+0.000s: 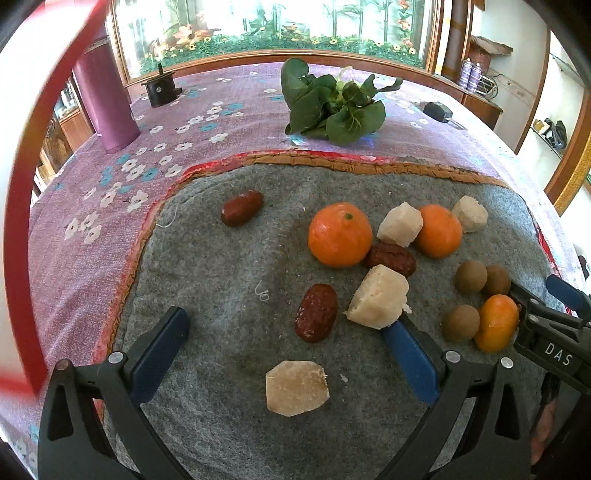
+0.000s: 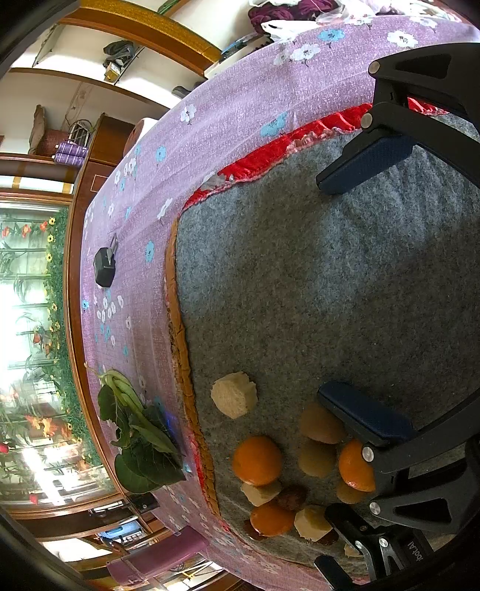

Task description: Organize fruits

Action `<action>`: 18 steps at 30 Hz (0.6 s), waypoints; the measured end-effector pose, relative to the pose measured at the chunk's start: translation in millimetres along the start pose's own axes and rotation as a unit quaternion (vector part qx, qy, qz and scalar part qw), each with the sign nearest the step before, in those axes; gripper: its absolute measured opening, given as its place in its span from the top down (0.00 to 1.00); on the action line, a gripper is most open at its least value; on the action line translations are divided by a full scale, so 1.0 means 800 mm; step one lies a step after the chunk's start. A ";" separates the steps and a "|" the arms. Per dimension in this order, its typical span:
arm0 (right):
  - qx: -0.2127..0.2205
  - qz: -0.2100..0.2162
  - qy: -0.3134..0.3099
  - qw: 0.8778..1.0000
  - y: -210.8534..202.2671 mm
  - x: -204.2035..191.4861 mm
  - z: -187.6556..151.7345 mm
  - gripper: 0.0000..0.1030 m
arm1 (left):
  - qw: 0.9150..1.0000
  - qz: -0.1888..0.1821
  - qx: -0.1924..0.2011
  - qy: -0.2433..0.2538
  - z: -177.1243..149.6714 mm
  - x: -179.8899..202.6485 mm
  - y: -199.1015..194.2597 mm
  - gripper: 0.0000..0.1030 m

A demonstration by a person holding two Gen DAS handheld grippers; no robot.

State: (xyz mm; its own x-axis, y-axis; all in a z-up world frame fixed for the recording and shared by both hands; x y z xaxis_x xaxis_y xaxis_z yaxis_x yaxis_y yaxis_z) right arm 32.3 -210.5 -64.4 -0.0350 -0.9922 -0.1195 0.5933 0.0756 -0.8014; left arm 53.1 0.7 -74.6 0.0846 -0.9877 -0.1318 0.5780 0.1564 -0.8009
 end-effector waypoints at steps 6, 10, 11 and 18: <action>0.000 0.000 0.000 1.000 0.000 0.000 0.000 0.00 | 1.000 0.000 0.000 0.000 0.000 0.000 0.000 0.00; 0.000 0.000 0.000 1.000 0.000 0.000 0.000 0.00 | 1.000 0.000 0.000 0.000 0.000 0.000 0.001 0.00; 0.000 0.000 0.000 1.000 0.000 0.000 0.000 0.00 | 1.000 0.000 0.001 0.000 -0.001 0.000 0.000 0.00; 0.000 0.000 0.000 1.000 0.000 0.000 0.001 0.00 | 1.000 0.000 0.000 0.000 0.000 0.000 0.001 0.00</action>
State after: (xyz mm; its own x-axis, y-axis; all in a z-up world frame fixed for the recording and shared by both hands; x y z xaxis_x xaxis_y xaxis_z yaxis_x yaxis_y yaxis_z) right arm 32.7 -210.5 -63.9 -0.0349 -0.9921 -0.1201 0.5938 0.0761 -0.8010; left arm 53.8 1.0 -75.1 0.0852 -0.9876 -0.1316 0.5782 0.1566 -0.8007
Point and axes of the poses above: each gripper's, at about its wrist camera, not at the fingertips, and y roughly the way its jaws point, x to its right, z to its top, the point moved 9 cm from there along y, roughly the way its jaws point, and after that the axes turned 9 degrees about z, right-handed, at the moved point
